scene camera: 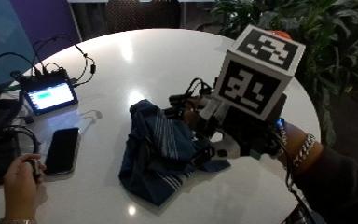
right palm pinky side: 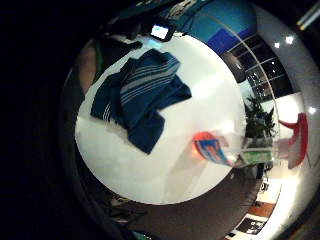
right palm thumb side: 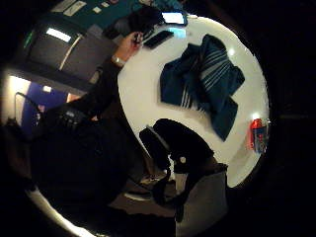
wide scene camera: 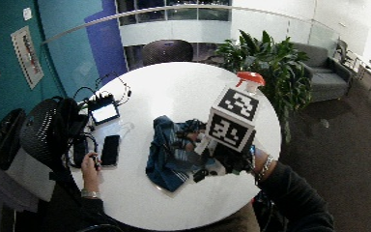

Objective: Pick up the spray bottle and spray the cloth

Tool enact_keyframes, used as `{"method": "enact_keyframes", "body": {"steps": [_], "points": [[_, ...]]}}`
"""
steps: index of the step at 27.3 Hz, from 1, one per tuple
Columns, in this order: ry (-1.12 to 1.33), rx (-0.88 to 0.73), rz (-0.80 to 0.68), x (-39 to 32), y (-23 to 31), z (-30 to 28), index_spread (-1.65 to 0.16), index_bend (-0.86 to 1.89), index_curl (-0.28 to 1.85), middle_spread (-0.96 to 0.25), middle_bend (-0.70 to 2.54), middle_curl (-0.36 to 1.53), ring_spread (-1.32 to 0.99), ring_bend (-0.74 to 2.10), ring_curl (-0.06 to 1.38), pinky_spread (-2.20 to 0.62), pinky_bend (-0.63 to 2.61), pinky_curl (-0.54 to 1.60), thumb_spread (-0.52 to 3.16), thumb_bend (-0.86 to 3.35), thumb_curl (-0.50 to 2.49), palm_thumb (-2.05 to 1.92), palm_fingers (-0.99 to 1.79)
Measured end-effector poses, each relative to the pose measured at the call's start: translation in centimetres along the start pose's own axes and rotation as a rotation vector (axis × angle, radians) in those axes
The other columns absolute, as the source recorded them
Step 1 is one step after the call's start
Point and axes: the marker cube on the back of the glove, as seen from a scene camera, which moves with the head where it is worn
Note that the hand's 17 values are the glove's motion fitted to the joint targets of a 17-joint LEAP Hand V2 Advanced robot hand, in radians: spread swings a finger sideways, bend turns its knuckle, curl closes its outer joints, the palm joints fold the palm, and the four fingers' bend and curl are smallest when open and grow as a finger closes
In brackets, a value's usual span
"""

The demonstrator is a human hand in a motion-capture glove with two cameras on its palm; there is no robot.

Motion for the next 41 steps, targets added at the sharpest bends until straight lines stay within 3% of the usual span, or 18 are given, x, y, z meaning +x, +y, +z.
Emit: {"method": "enact_keyframes", "body": {"steps": [8,14,19,26,35,41], "points": [[0.055,0.115,0.156,5.4,-1.6,-3.7,-0.45,0.15,0.23,-0.12,0.20,0.26,-0.15,0.39,0.25,0.19,0.37,0.28,1.05,0.02,0.21,0.46,0.50],[0.027,0.307,0.444,12.3,-0.7,-6.0,-0.43,0.17,0.25,-0.13,0.24,0.30,-0.15,0.41,0.27,0.17,0.30,0.27,1.10,0.07,0.25,0.60,0.61],[0.033,0.408,0.563,15.6,1.0,-6.4,-0.42,0.16,0.26,-0.14,0.29,0.33,-0.15,0.44,0.29,0.15,0.20,0.26,1.11,0.07,0.27,0.66,0.72],[-0.332,0.663,0.880,19.6,4.8,0.8,-0.38,0.07,0.24,-0.16,0.33,0.36,-0.15,0.53,0.34,0.14,0.19,0.27,1.08,0.01,0.28,0.66,0.79],[-0.577,0.831,0.982,17.3,4.0,6.8,-0.33,-0.03,0.15,-0.18,0.39,0.40,-0.17,0.68,0.39,0.12,0.26,0.32,1.03,-0.03,0.29,0.64,0.75],[-0.465,0.922,1.004,16.4,4.1,7.9,-0.33,0.08,0.14,-0.18,0.40,0.40,-0.18,0.68,0.39,0.07,0.31,0.32,1.01,-0.02,0.29,0.64,0.92]]}}
